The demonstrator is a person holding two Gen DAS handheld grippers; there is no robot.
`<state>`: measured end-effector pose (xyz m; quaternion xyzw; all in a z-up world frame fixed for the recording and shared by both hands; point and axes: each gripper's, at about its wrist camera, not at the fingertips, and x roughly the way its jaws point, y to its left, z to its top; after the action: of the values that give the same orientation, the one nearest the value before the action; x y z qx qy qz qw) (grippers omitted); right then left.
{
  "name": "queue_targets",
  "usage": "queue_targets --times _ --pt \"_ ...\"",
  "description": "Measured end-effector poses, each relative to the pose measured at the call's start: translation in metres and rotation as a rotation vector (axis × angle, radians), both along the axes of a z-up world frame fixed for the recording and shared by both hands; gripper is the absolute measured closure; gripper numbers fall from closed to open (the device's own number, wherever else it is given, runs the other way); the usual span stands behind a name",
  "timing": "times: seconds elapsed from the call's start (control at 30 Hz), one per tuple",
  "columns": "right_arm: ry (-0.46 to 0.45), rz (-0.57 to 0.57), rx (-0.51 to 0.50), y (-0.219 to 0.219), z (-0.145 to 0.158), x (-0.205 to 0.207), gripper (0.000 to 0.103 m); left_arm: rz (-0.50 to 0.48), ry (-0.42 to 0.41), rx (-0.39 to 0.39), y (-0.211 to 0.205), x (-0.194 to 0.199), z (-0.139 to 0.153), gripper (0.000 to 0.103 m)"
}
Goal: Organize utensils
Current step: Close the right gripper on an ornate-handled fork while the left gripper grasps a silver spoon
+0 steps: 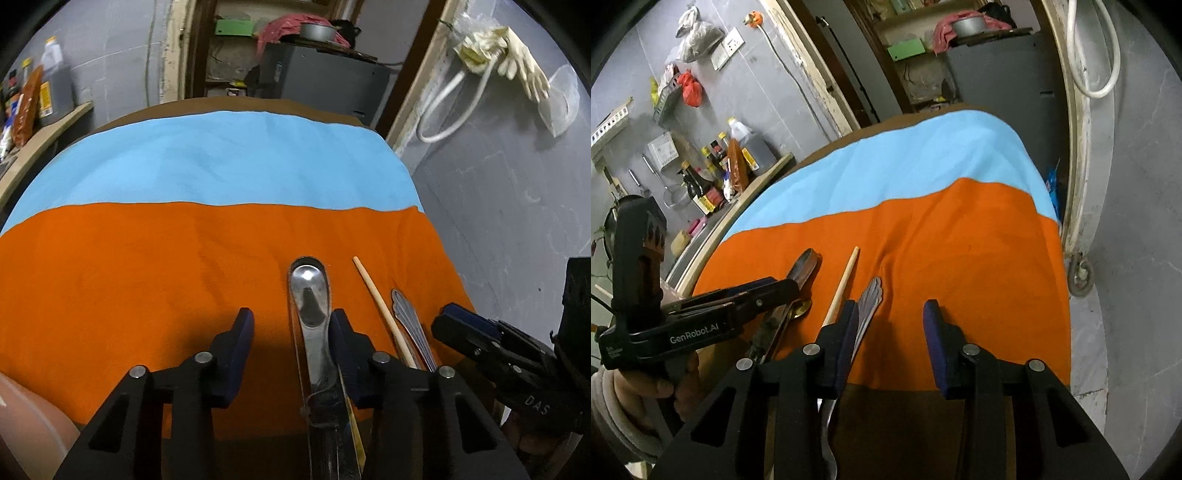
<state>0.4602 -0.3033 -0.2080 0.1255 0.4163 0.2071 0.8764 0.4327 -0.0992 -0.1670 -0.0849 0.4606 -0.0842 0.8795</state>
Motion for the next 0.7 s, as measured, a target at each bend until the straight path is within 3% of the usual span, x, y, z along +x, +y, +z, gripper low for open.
queue_targets --times 0.27,0.37,0.53,0.7 --pt "0.020 0.017 -0.005 0.006 -0.006 0.001 0.071 -0.039 0.029 0.036 -0.009 0.008 0.001 0.070" --pt "0.023 0.021 -0.004 0.003 -0.007 0.002 0.071 -0.040 0.032 0.023 -0.005 0.009 0.001 0.082" --pt "0.029 0.032 -0.002 0.004 -0.008 0.003 0.071 0.006 0.033 -0.065 0.007 0.005 0.000 0.082" --pt "0.030 0.051 -0.005 0.008 -0.008 0.005 0.071 0.026 0.009 -0.107 0.015 -0.006 0.002 0.082"
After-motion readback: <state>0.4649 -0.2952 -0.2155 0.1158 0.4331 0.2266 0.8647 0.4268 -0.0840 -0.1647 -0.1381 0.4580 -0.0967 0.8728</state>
